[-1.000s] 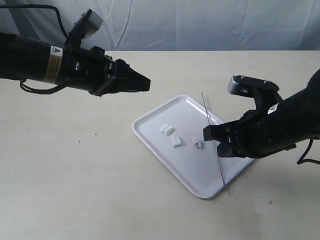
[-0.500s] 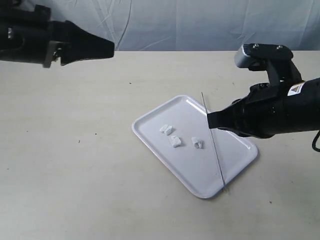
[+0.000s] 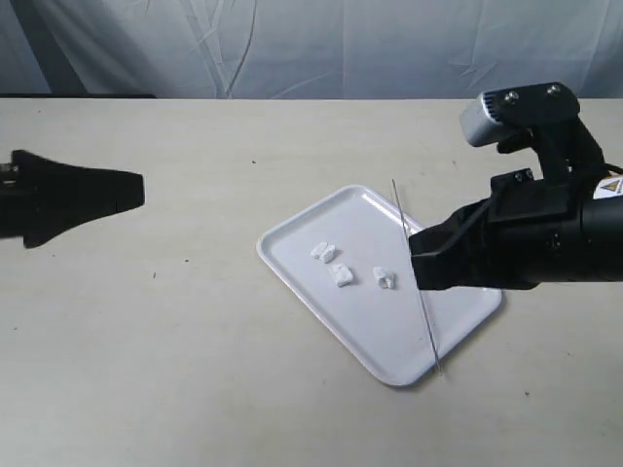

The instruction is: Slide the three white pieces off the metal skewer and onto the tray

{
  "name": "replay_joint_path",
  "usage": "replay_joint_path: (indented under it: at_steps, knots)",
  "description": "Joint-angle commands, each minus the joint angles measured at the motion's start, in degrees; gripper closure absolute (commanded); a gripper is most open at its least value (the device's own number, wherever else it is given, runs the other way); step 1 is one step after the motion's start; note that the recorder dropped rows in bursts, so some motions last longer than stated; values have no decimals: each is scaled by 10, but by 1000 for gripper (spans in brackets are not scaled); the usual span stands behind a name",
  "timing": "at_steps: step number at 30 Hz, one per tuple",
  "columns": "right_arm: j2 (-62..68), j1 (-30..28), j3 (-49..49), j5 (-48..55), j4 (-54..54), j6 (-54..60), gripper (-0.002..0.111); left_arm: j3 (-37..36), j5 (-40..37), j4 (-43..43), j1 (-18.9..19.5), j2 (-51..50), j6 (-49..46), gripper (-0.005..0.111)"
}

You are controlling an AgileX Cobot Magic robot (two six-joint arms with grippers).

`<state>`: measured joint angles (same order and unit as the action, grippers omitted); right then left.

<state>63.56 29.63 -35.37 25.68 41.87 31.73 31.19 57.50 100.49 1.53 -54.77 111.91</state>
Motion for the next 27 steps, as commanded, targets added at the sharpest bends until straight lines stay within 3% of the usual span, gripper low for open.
replay_joint_path:
  at_steps: [1,6,10,14,20,27]
  knots:
    - [-22,2,14,0,12,21,109,-46,-96,-5,2,124,1,107]
    - [-54,2,28,20,12,31,109,-100,-237,-5,2,249,22,107]
    - [-93,2,78,-5,28,38,109,-158,-250,-5,2,318,14,107]
    - [-143,2,143,-32,103,94,109,-204,-298,-5,2,364,16,107]
    - [-219,2,202,-105,156,111,109,-242,-466,-5,2,384,80,107]
    - [-234,2,203,-109,152,112,109,-250,-459,-23,-16,384,79,107]
